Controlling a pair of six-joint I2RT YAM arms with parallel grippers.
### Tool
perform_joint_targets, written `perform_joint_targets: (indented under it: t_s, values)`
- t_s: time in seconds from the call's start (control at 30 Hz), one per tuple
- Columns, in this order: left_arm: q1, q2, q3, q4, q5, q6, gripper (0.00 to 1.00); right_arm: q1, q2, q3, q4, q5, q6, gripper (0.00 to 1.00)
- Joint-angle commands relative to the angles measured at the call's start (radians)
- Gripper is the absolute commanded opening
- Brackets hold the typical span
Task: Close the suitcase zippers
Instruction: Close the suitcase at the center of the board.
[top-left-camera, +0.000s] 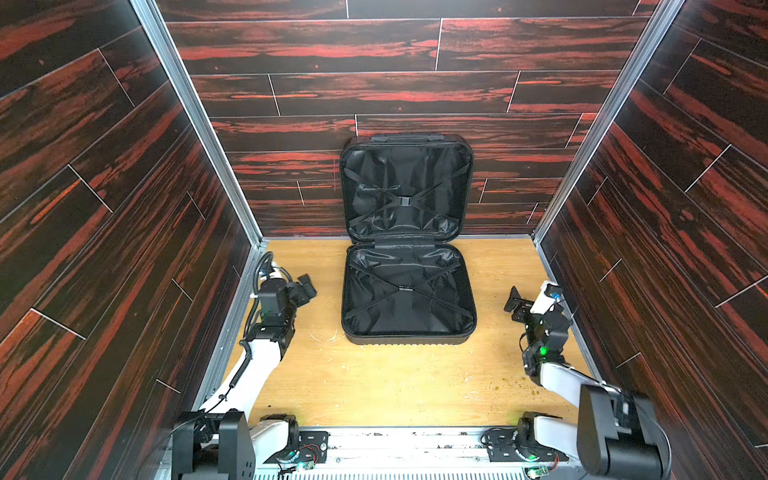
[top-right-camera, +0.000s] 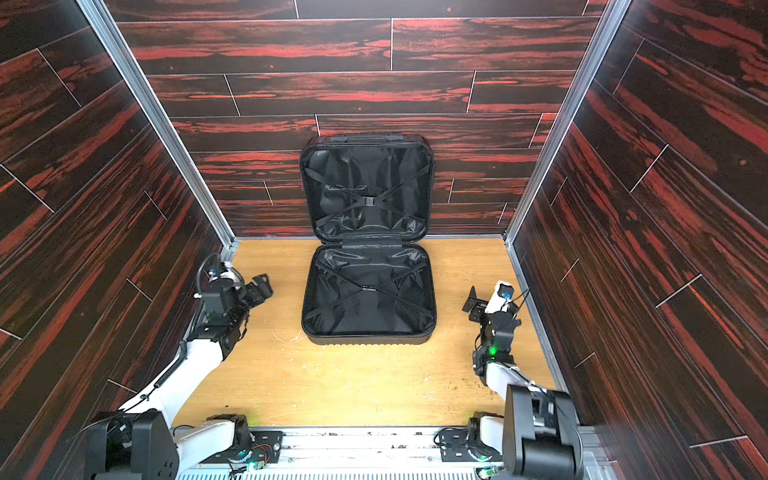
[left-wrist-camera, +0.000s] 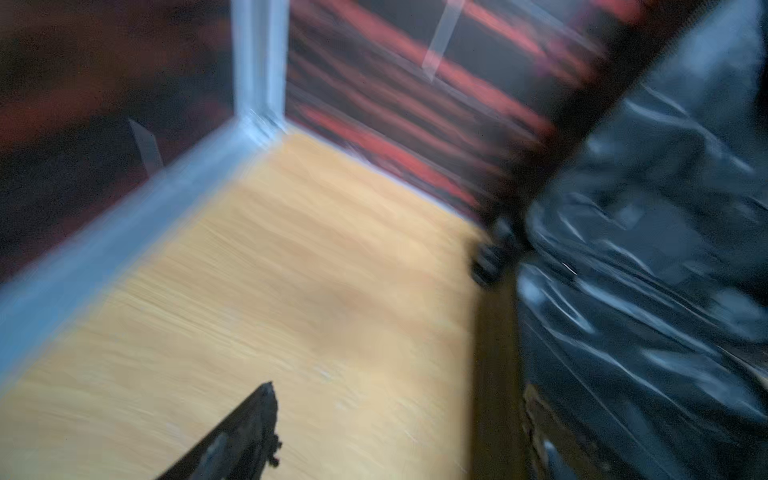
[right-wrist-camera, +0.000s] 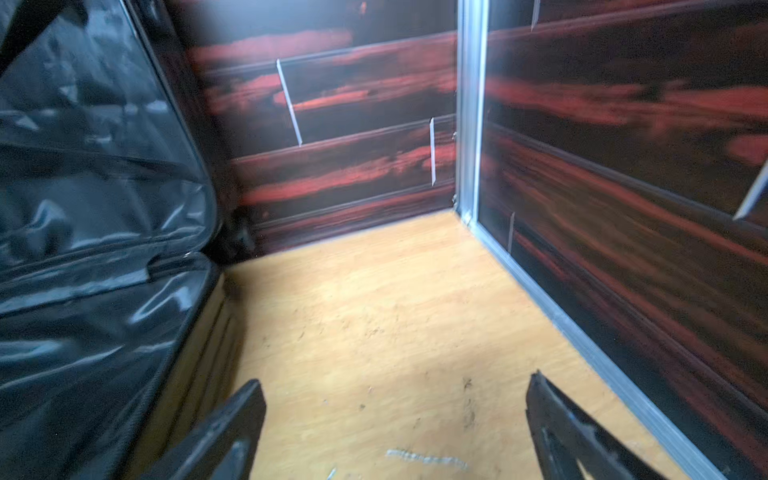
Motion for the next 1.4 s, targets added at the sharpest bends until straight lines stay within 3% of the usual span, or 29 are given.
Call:
perform_joint_targets:
  t_s: [0.0,0.1,0.2,0.33,0.6,1.13,1.23,1.37]
  values:
    - [-0.073,0.058,0.062,-0.178,0.211,-0.097,0.91,0.005,-0.04,0.157,-0.301,-0.146,0.024,0.98]
    - [-0.122,0.124,0.108,-0.192,0.294,-0.1,0.83,0.007,0.004,0.285,-0.371,-0.303,0.041,0.95]
    - [-0.14,0.19,0.136,-0.184,0.322,-0.119,0.77,0.046,0.083,0.432,-0.424,-0.37,0.019,0.92]
    - [-0.142,0.28,0.202,-0.204,0.378,-0.115,0.64,0.123,0.2,0.64,-0.494,-0.351,-0.048,0.9]
    - [-0.142,0.413,0.299,-0.259,0.346,-0.115,0.42,0.156,0.462,1.057,-0.634,-0.385,-0.079,0.76]
    - [-0.142,0.546,0.393,-0.312,0.337,-0.077,0.22,0.158,0.898,1.699,-0.889,-0.376,-0.14,0.71]
    - [-0.142,0.552,0.401,-0.323,0.326,-0.071,0.13,0.159,1.001,1.872,-0.969,-0.389,-0.142,0.7]
    - [-0.142,0.562,0.405,-0.331,0.322,-0.066,0.1,0.159,1.154,2.136,-1.075,-0.391,-0.139,0.69]
